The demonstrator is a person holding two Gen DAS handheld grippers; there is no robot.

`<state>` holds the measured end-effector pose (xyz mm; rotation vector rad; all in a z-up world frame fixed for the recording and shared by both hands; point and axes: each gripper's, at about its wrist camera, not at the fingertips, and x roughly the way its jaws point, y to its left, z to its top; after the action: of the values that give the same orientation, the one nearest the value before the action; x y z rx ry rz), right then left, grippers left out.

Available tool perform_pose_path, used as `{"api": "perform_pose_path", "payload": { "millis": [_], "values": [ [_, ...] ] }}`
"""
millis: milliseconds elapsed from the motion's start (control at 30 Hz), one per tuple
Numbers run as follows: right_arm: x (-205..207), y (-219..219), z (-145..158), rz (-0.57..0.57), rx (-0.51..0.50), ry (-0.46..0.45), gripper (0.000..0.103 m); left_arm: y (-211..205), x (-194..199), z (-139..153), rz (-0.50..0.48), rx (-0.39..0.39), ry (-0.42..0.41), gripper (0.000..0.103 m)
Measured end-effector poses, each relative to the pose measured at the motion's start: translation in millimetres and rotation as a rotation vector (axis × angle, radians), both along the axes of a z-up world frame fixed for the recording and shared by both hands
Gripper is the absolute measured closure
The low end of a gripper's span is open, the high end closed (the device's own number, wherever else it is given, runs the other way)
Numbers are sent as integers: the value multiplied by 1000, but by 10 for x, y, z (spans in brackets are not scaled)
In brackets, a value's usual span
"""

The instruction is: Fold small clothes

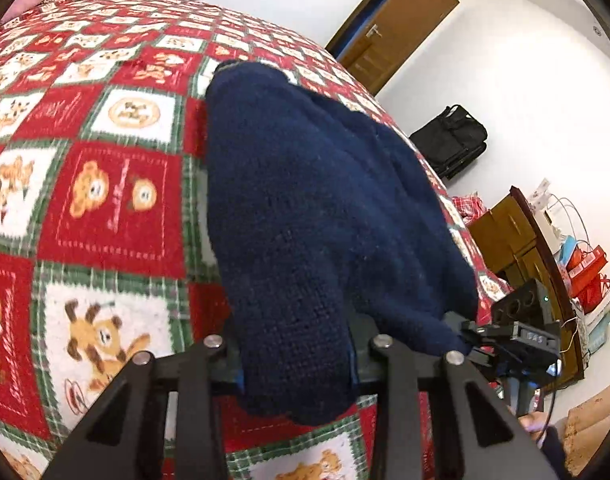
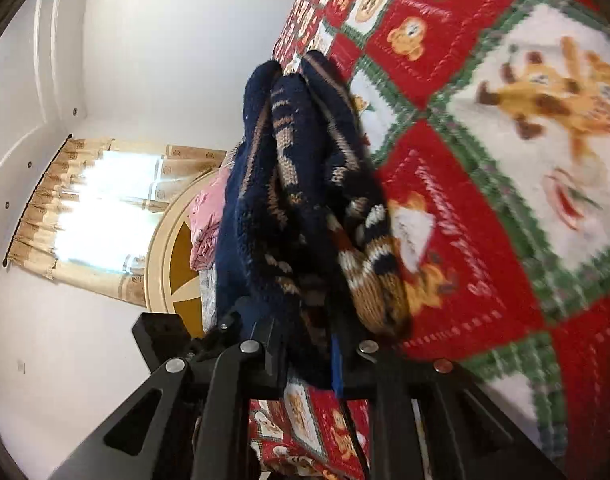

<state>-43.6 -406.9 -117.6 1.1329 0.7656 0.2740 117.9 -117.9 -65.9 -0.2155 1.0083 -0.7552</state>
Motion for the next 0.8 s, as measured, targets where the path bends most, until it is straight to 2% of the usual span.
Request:
{"api": "perform_pose_path", "payload": {
  "millis": [67, 167, 233, 300, 333, 400, 467, 500, 633, 800],
  "values": [
    [-4, 111, 265, 26, -186, 8, 84, 7, -21, -3, -1, 19, -19, 60],
    [-12, 206, 627, 27, -406, 9, 83, 67, -47, 86, -5, 52, -40, 50],
    [-7, 236, 891, -11, -575, 5, 83, 130, -92, 208, -9, 97, -101, 45],
    [51, 254, 1097, -37, -660, -37, 83, 165, -105, 368, 10, 159, -197, 38],
    [126, 259, 1180, -32, -681, -53, 83, 155, -91, 441, 26, 188, -243, 36],
    [387, 348, 1293, 3, -720, -63, 73, 85, 6, 572, 57, 233, -307, 33],
    [656, 428, 1367, 34, -765, -74, 40, -40, 164, 651, 77, 243, -306, 33],
    [795, 474, 1379, 43, -809, -74, 37, -112, 231, 661, 79, 248, -297, 33],
    [1400, 522, 1332, 52, -905, -38, 36, -407, 427, 623, 98, 302, -284, 33],
    [1860, 401, 1115, 39, -959, 61, 39, -665, 672, 496, 134, 363, -244, 33]
  ]
}}
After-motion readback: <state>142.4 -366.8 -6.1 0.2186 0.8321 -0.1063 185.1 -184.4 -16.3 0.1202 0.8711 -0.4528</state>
